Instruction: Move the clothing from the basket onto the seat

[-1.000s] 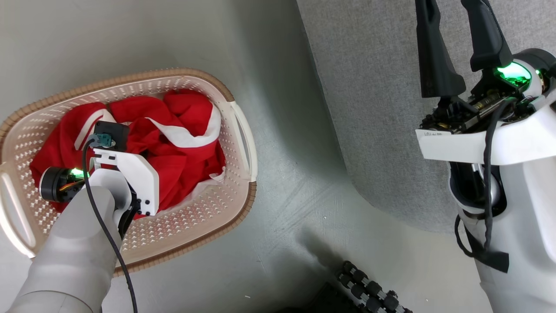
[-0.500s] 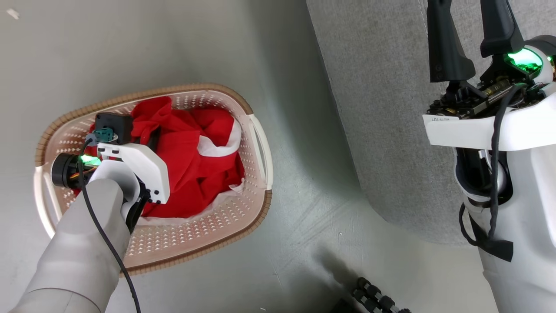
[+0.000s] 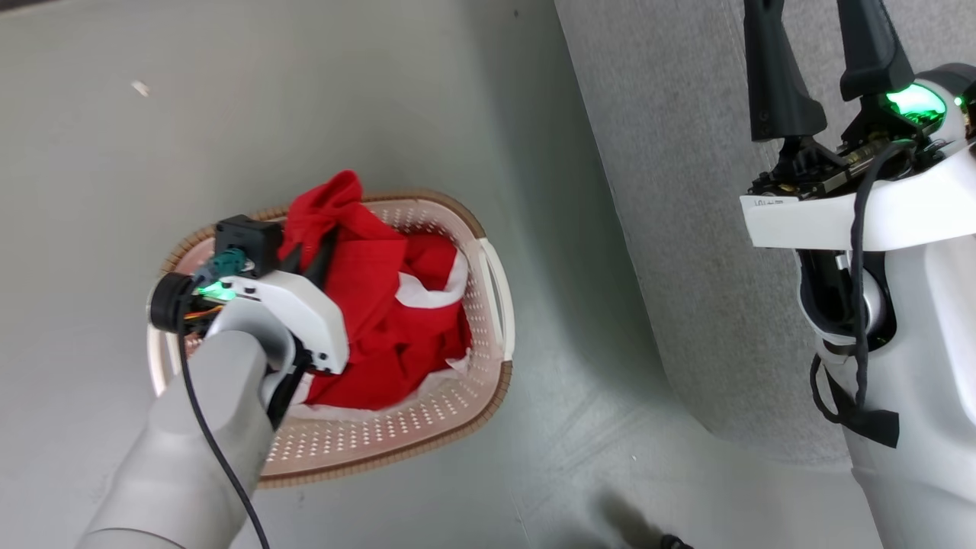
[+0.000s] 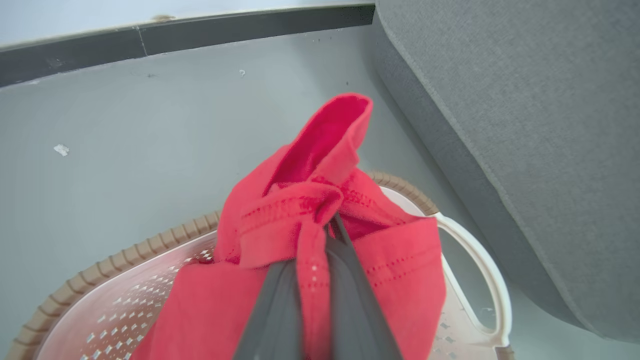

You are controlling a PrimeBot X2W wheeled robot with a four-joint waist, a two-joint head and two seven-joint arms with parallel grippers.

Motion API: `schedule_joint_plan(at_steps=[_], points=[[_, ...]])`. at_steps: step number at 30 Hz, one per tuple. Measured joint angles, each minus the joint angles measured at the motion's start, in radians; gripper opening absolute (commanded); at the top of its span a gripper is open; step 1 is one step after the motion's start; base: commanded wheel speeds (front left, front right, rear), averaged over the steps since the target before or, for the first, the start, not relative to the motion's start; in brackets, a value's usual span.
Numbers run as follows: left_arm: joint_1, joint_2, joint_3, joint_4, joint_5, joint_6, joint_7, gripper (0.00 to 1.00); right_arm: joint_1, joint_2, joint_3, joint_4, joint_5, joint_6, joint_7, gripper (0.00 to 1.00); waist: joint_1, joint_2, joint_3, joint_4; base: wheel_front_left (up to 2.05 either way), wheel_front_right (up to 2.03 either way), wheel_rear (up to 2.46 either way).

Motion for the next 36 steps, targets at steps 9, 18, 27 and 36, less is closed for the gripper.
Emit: schedule_joint_plan(at_steps=[9,18,27,36], points=[[0.036,-0.017,-0.067,-0.142,-0.035,0.000,-0.026,0.00,0.037,-0.017,0.005,0.046,0.000,0.000,-0.001,1.00,0.0000,0.0000,-0.101,0.047,0.00,0.00,0.00],[0.043,-0.016,-0.075,-0.264,-0.053,0.000,-0.031,0.00,0.101,-0.034,0.010,0.077,0.000,0.000,-0.001,1.00,0.0000,0.0000,-0.207,0.091,0.00,0.00,0.00],[0.082,-0.017,-0.065,-0.383,-0.087,0.000,-0.034,0.00,0.175,-0.053,0.033,0.112,0.003,0.000,-0.001,1.00,0.0000,0.0000,-0.320,0.135,0.00,0.00,0.00],[0.082,-0.010,-0.066,-0.457,-0.107,0.000,-0.034,0.00,0.253,-0.068,0.068,0.141,0.019,0.000,-0.001,1.00,0.0000,0.0000,-0.414,0.168,0.00,0.00,0.00]])
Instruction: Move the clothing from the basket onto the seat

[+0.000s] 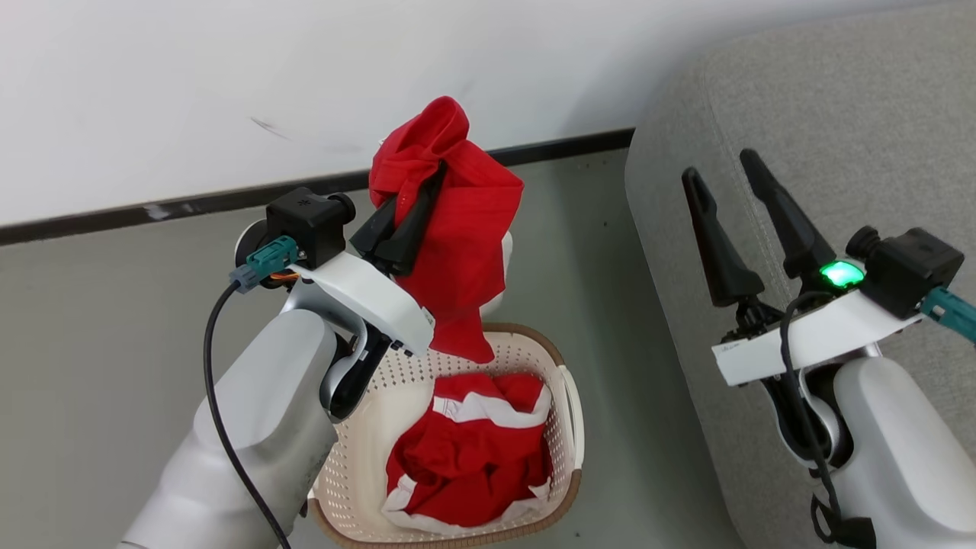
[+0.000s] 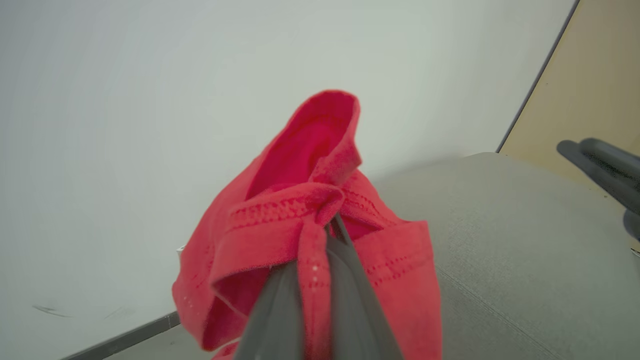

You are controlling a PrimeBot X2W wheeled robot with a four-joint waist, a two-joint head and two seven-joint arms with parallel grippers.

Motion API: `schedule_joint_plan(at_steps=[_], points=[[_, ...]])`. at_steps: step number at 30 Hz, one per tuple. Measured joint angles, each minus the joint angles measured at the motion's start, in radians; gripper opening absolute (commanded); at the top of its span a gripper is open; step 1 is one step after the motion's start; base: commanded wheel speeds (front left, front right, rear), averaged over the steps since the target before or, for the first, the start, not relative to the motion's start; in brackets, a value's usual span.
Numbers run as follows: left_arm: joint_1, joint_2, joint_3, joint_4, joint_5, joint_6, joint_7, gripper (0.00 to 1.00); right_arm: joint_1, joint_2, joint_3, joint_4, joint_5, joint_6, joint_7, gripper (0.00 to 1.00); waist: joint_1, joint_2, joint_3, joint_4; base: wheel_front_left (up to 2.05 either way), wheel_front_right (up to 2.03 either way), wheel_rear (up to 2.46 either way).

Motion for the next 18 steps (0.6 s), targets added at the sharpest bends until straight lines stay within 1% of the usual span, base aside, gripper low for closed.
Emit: schedule_joint_plan(at_steps=[7,18], points=[[0.000,0.013,0.002,-0.034,-0.017,0.000,0.001,0.00,0.055,-0.007,0.041,0.017,0.002,0.000,0.000,1.00,0.0000,0.0000,-0.070,0.017,0.00,0.00,0.00],[0.000,0.014,-0.008,-0.051,-0.038,0.000,0.060,0.00,0.132,-0.030,0.124,0.060,0.040,0.000,0.000,1.00,0.0000,0.0000,-0.163,0.036,0.00,0.00,0.00]])
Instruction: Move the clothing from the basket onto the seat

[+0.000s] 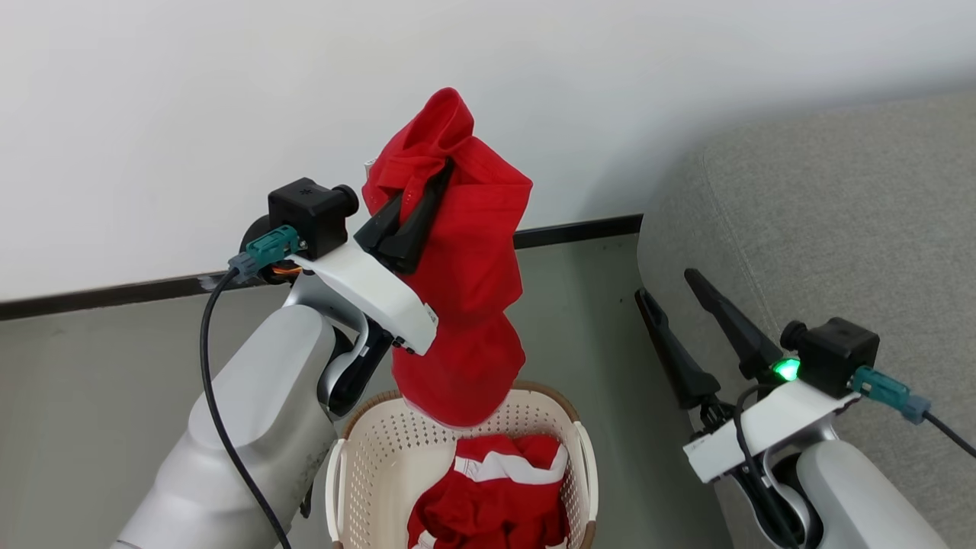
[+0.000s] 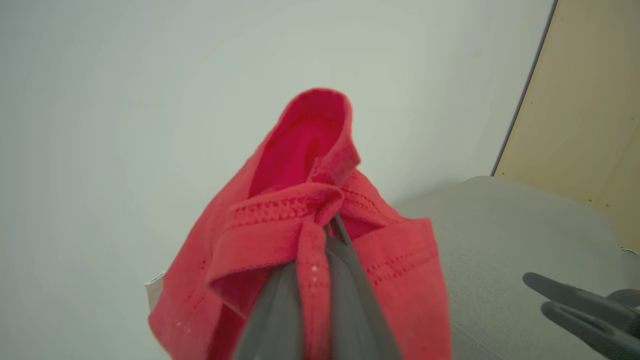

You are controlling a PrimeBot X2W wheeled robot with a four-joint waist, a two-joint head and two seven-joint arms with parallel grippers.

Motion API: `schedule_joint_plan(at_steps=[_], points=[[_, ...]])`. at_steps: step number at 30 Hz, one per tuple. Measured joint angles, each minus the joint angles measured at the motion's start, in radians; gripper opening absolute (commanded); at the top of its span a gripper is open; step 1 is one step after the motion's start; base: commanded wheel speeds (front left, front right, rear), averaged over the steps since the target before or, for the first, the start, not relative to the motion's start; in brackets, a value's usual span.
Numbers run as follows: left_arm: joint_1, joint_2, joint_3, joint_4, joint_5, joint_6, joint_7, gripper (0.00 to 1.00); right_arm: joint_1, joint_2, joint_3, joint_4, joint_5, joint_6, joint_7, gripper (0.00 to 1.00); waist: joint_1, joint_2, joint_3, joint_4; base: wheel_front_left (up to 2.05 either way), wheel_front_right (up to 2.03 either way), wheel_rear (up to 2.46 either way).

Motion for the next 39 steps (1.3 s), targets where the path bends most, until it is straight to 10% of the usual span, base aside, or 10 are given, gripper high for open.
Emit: schedule_joint_plan(at_steps=[39], points=[[0.000,-0.027,-0.133,-0.125,-0.068,0.002,0.174,0.00,-0.083,-0.058,0.304,0.267,0.072,0.000,0.000,1.00,0.0000,0.0000,-0.101,0.149,0.00,0.00,0.00]])
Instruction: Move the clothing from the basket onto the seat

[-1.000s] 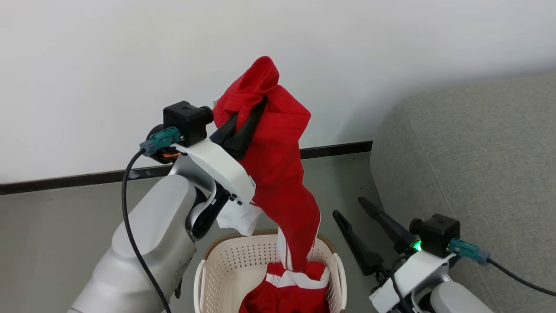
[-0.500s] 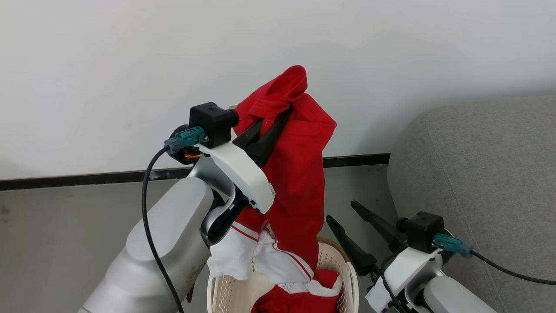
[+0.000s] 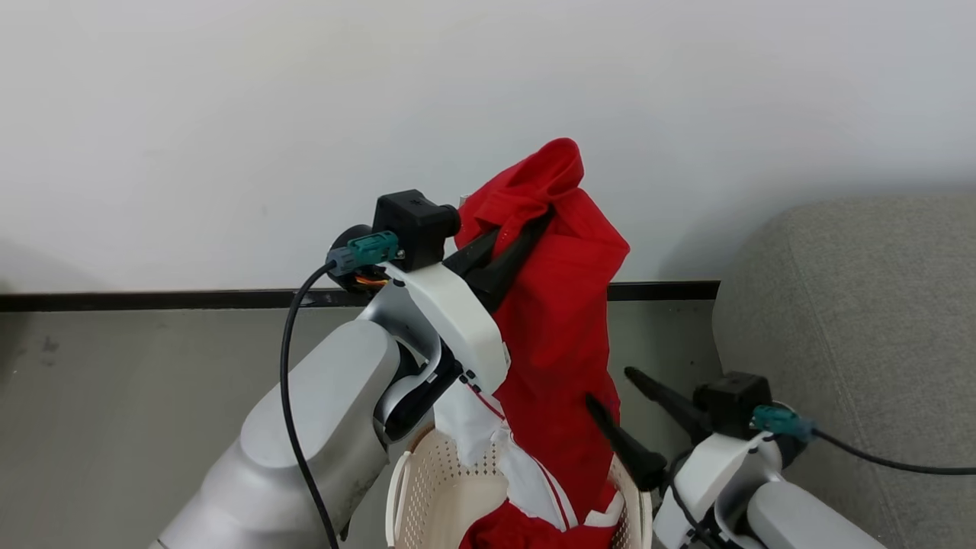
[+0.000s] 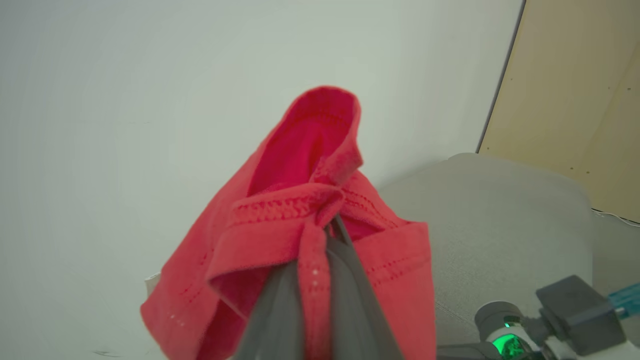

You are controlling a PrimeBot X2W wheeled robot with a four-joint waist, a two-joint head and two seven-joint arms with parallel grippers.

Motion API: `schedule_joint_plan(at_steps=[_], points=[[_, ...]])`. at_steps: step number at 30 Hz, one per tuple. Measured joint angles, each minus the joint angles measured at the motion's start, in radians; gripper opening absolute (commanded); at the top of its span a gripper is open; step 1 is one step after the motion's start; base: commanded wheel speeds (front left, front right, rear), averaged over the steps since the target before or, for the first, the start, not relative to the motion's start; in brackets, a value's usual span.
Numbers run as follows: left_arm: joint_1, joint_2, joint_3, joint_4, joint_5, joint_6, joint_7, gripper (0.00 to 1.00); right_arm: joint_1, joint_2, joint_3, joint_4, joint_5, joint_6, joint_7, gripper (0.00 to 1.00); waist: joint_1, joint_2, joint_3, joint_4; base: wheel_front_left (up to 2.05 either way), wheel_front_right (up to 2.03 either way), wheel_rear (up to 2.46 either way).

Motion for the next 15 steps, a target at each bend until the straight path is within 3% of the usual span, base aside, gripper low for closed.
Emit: schedule_joint_plan(at_steps=[6,15], points=[[0.000,-0.001,-0.034,-0.028,-0.029,0.000,0.023,0.00,-0.025,0.002,0.121,0.045,0.047,0.000,0.000,1.00,0.0000,0.0000,0.000,0.027,0.00,0.00,0.00],[-0.001,0.000,-0.091,-0.081,-0.089,0.000,0.041,0.00,-0.120,0.026,0.187,0.130,0.050,0.000,0.000,1.00,0.0000,0.0000,0.005,0.063,0.00,0.00,0.00]])
